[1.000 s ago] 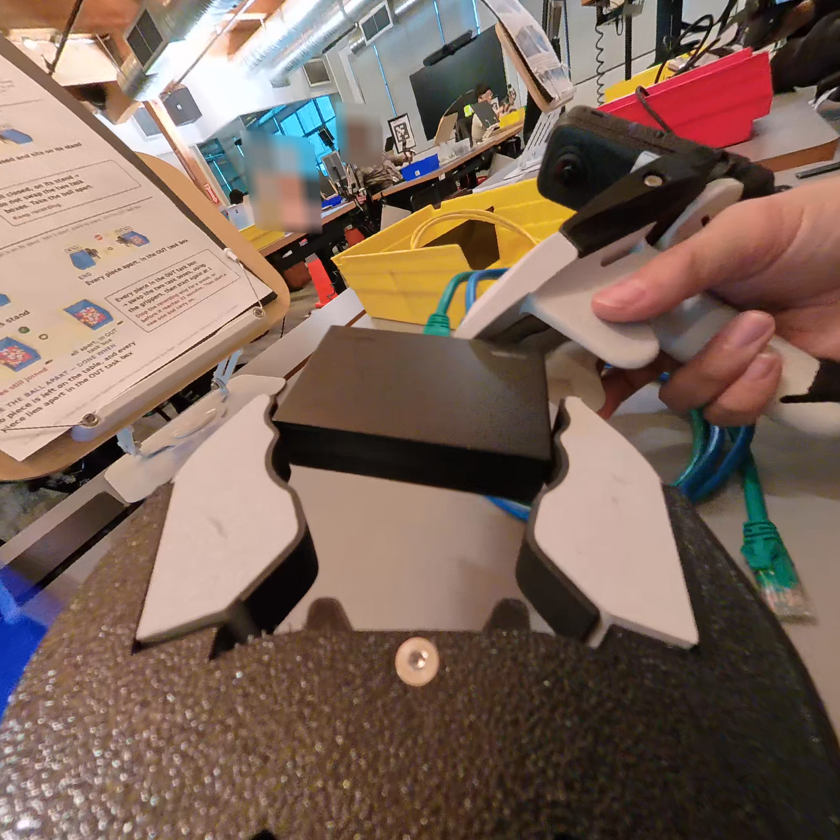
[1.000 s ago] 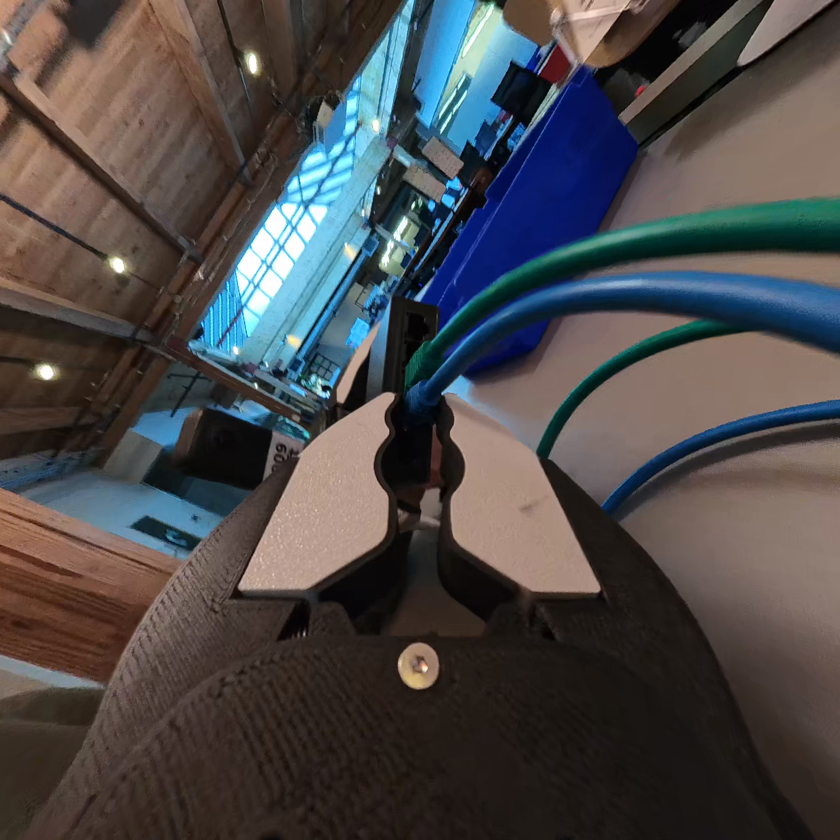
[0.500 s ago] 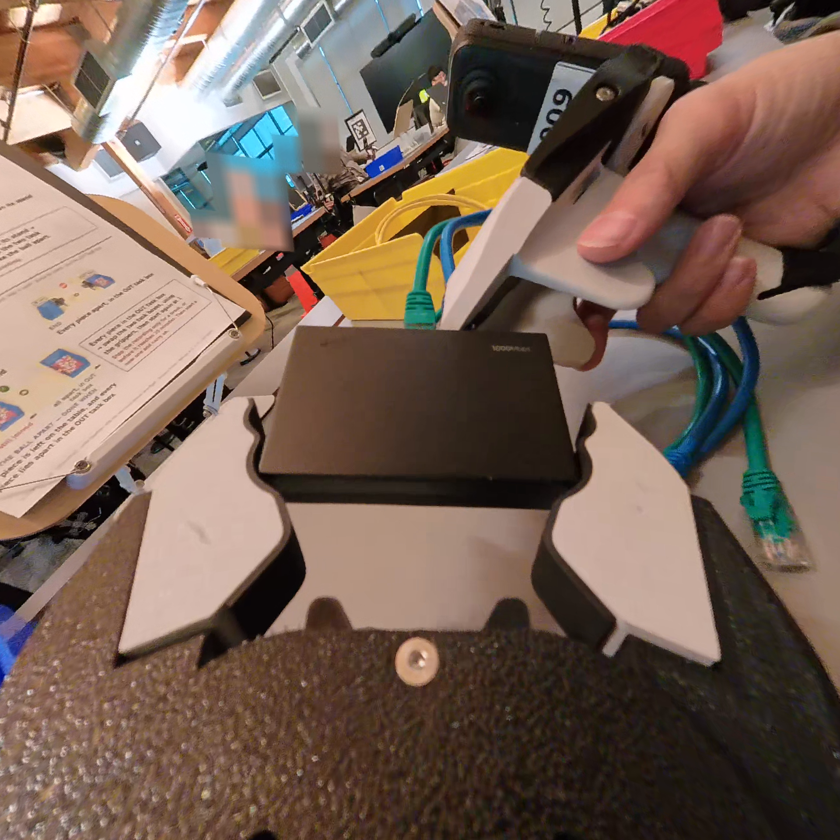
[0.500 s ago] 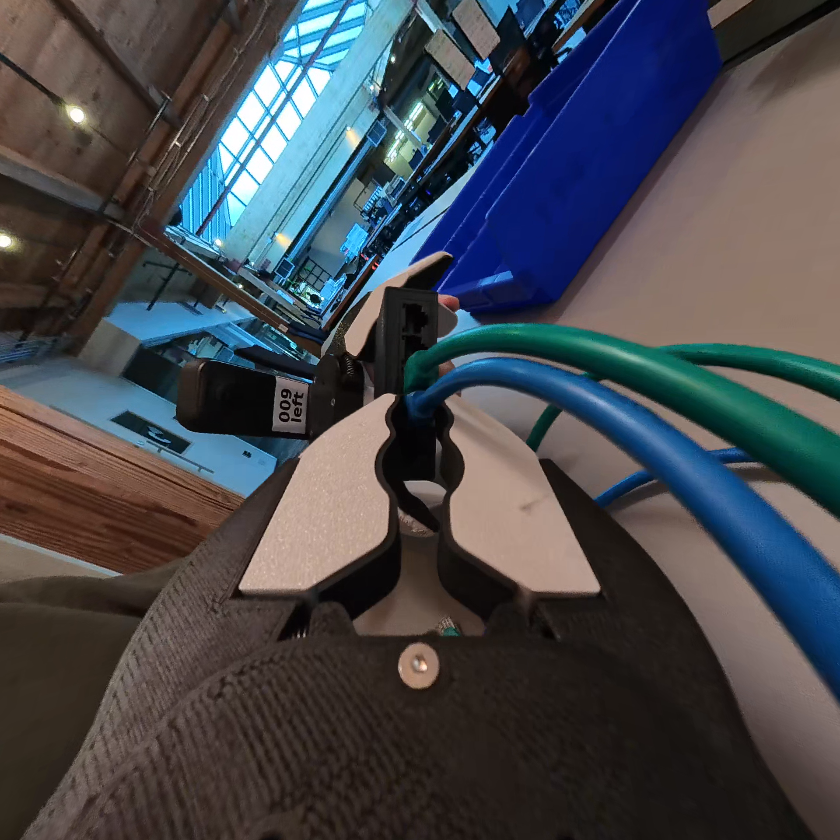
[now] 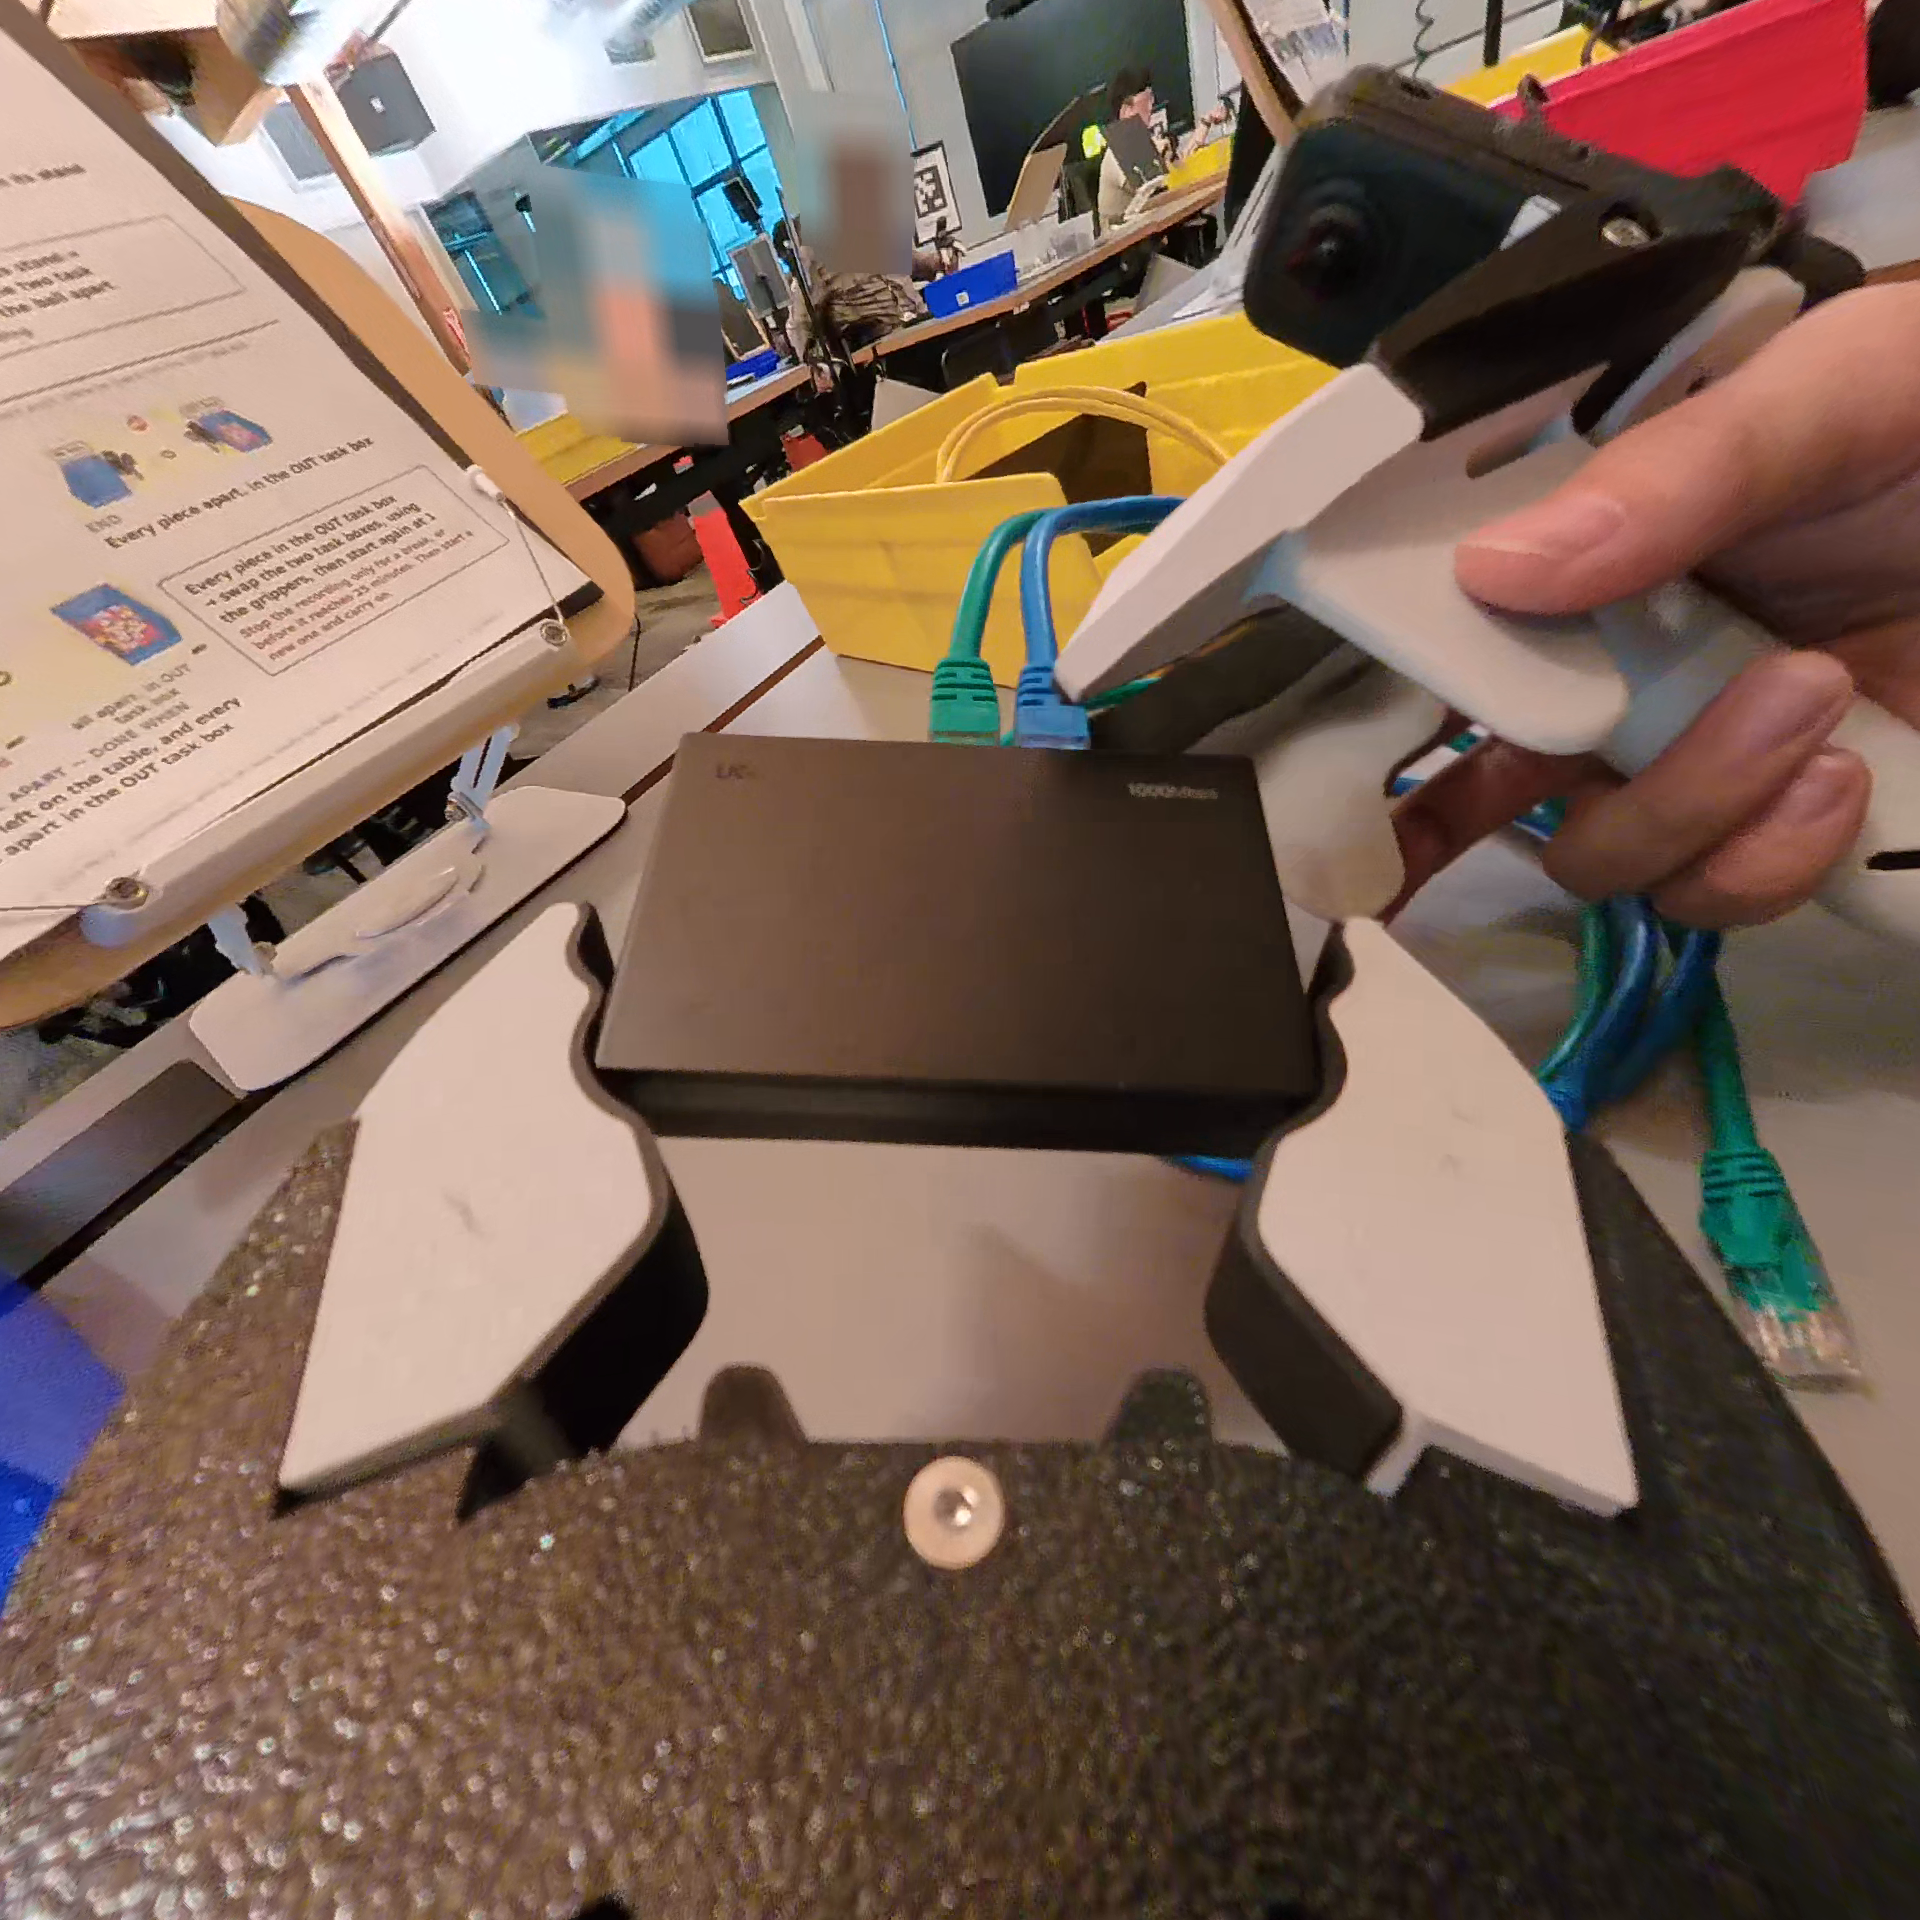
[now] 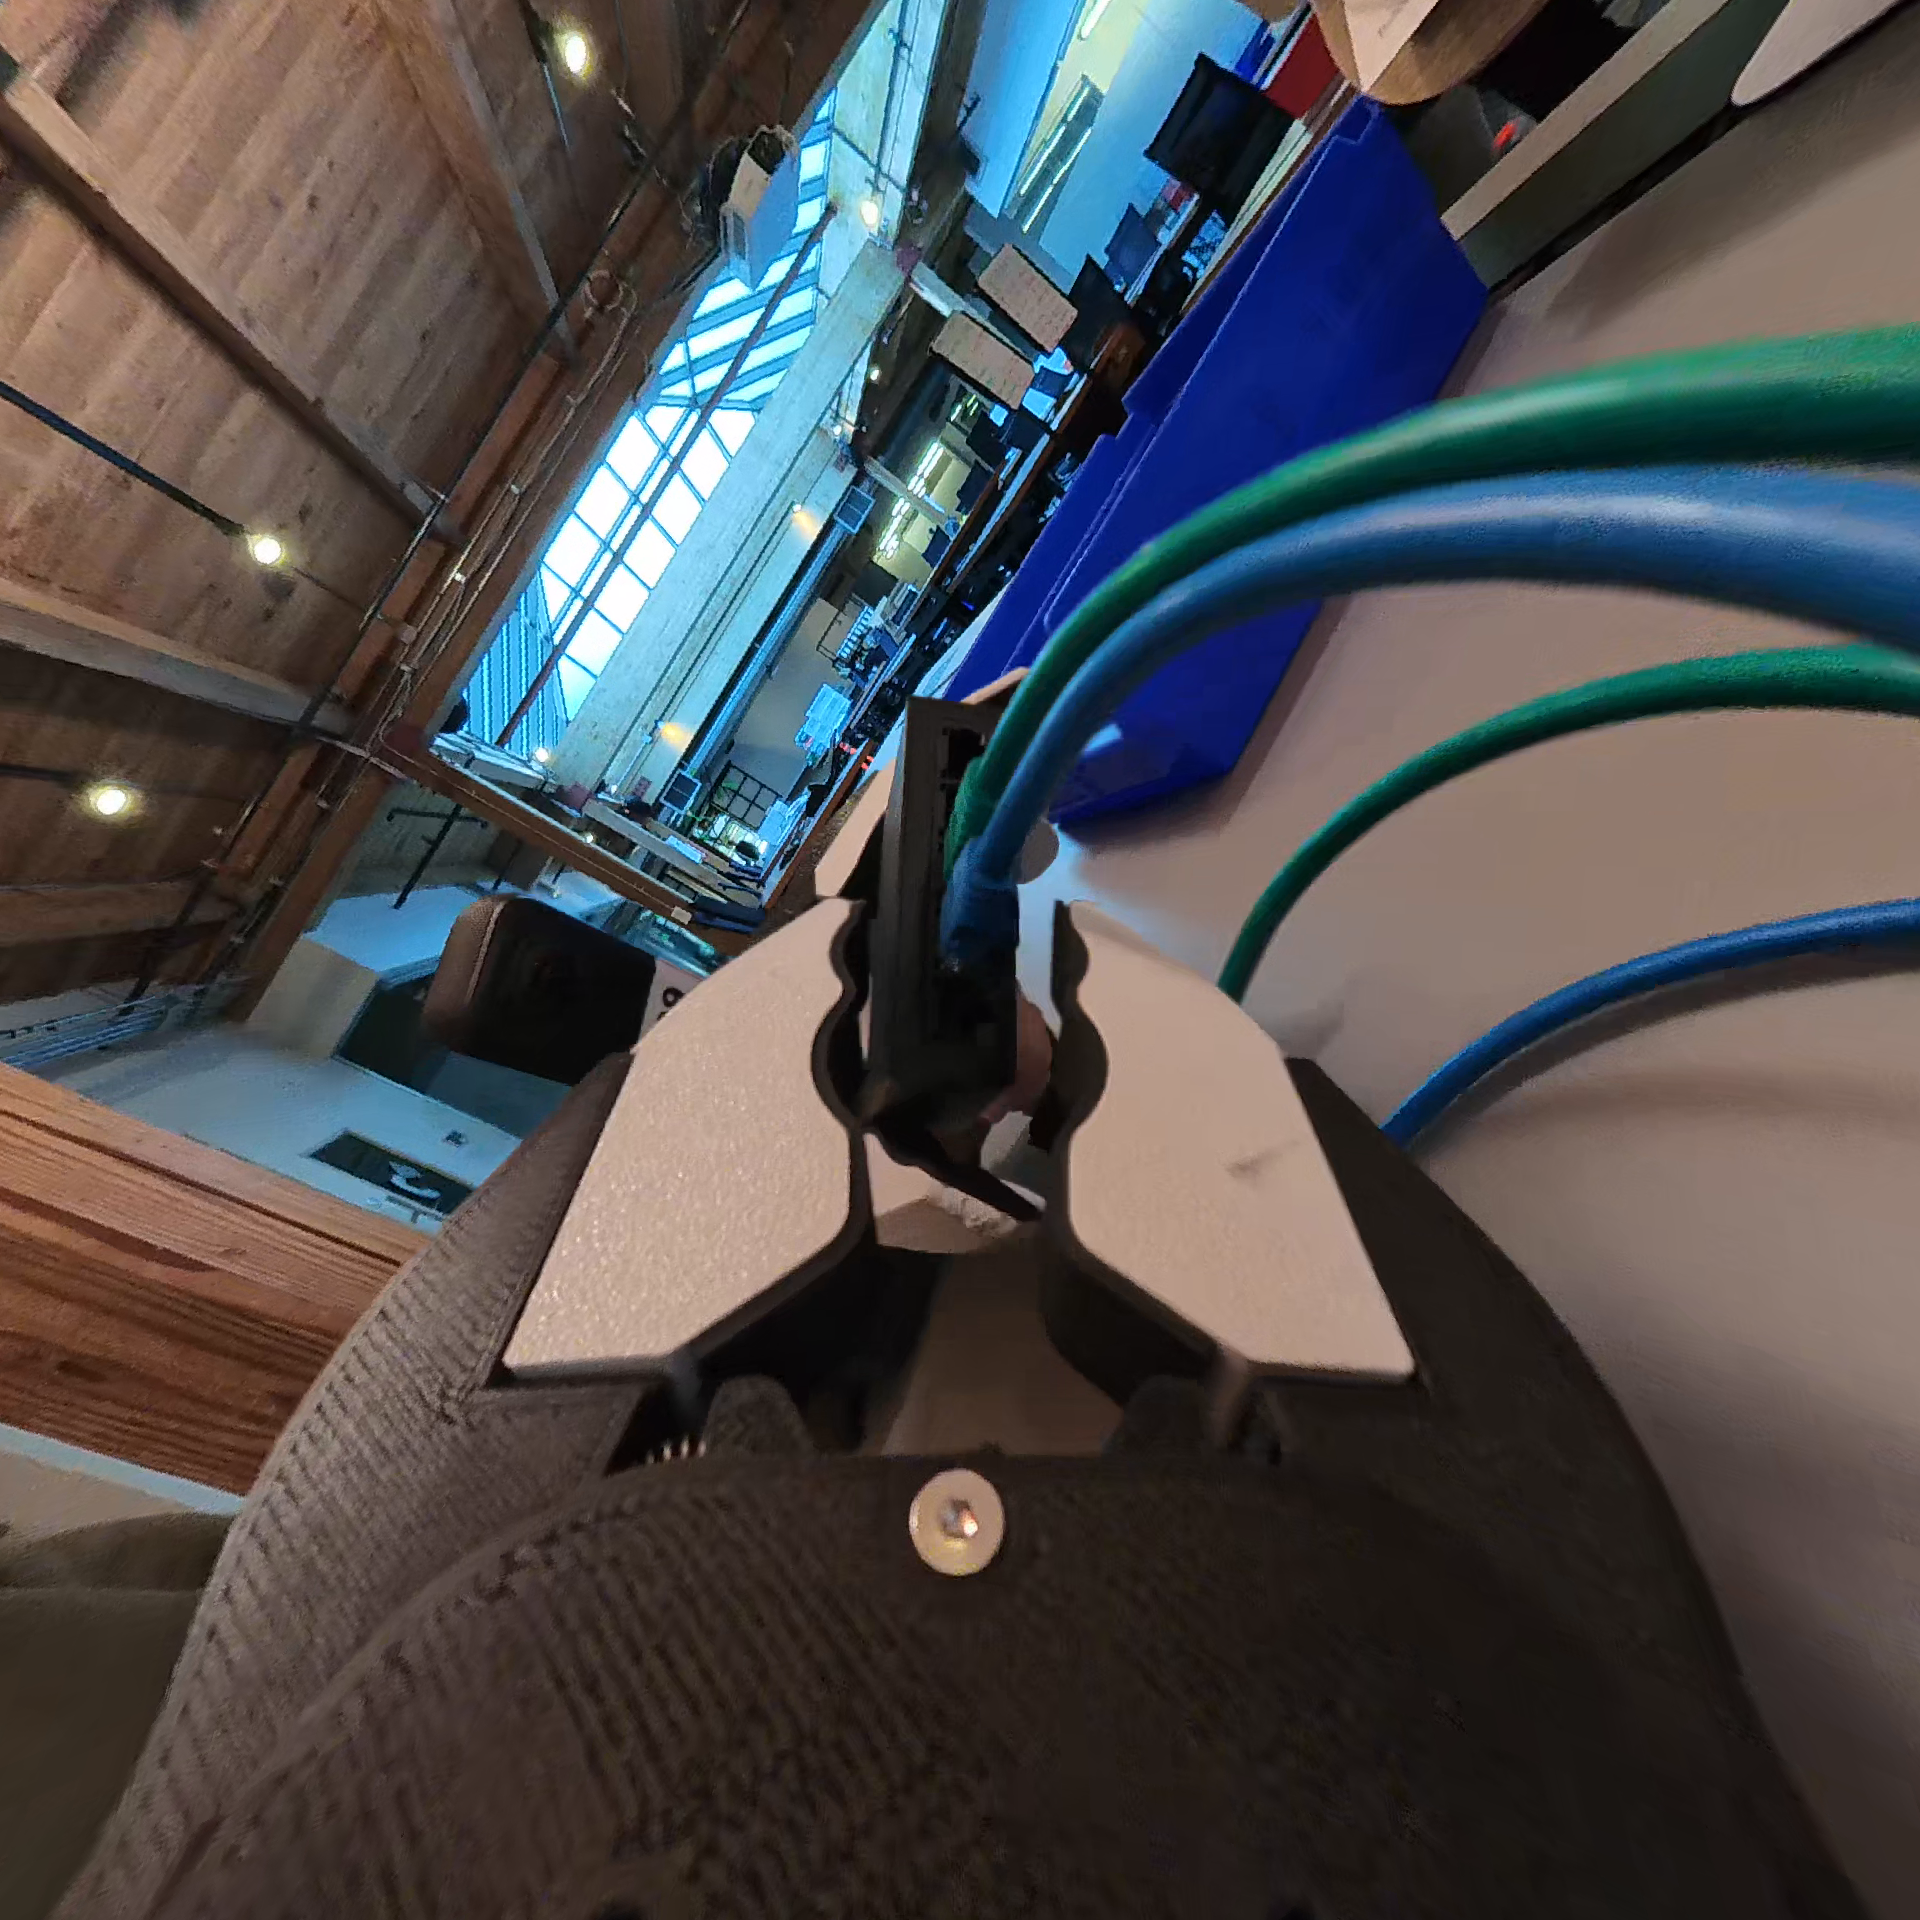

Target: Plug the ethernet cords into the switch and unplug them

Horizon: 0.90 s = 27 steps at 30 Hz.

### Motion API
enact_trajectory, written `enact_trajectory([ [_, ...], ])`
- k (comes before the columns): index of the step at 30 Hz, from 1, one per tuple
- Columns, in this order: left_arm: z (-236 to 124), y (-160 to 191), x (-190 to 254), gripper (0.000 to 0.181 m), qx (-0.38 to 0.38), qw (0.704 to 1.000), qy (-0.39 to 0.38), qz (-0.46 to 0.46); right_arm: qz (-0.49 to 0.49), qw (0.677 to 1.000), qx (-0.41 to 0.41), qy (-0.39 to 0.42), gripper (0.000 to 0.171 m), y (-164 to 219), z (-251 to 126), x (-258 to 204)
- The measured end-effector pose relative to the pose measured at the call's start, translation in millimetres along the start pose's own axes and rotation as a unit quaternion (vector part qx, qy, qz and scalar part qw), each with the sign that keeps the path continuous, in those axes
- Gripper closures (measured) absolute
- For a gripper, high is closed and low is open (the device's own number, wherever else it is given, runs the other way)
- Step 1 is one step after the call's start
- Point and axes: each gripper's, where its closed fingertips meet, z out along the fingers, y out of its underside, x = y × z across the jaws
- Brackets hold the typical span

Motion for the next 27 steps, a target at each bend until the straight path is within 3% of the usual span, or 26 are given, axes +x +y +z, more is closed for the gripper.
enact_trajectory([
  [5,-3.5,-0.9,-5.1,0.058,0.01,1.0,0.003,-0.021,0.033,0.999,0.015,0.002,0.136,6.2,-0.2,4.1],
  [10,-1.4,-0.8,2.5,0.057,0.008,1.0,0.019,-0.014,0.074,0.996,0.037,-0.032,0.149,7.0,2.7,-1.5],
  [16,-0.1,1.7,0.9,0.057,-0.004,1.0,0.012,-0.006,0.062,0.997,0.051,0.0,0.148,6.6,2.4,4.9],
  [27,0.1,0.2,-0.3,0.058,0.0,1.0,0.006,-0.013,0.103,0.991,0.082,-0.021,0.15,6.7,2.5,4.5],
])
